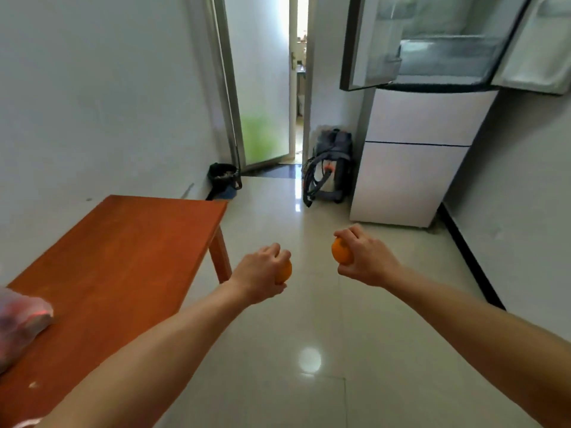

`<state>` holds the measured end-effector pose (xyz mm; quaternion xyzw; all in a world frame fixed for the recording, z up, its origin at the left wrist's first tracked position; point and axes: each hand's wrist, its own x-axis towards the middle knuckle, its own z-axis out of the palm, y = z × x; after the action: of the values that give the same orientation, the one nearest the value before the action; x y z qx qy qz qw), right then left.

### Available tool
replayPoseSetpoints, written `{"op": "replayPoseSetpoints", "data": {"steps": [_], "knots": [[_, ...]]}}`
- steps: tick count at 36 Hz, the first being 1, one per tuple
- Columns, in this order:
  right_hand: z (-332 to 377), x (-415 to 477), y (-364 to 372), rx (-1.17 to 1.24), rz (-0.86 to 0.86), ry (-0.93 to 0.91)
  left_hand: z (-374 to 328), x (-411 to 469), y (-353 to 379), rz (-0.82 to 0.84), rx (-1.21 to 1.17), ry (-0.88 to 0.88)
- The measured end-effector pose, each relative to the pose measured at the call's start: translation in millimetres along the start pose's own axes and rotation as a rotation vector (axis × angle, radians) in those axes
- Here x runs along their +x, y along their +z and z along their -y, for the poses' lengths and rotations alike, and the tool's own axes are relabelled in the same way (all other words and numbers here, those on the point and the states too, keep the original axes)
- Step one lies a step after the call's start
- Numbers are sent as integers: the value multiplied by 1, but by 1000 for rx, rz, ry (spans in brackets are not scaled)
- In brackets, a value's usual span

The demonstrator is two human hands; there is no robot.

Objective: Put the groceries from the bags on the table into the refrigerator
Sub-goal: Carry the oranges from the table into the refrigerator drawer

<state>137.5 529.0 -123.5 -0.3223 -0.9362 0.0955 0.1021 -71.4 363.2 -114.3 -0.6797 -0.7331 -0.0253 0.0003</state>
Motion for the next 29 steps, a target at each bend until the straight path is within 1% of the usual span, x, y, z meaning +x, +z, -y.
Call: {"op": "replayPoseSetpoints", "data": {"steps": [9,14,19,23,29], "knots": [[-150,21,-17,9,-77,178,-49,175,20,7,23,191],[-233,71,-34,-23,-122,232,-67,289,28,-18,24,296],[-308,125,-66,-19,-177,304,-81,405,17,-31,10,386],[-365,155,-88,-24,-220,373,-94,489,3,-62,-13,406],[-461,195,-102,-32,-228,431,-128,602,9,-34,11,461]]}}
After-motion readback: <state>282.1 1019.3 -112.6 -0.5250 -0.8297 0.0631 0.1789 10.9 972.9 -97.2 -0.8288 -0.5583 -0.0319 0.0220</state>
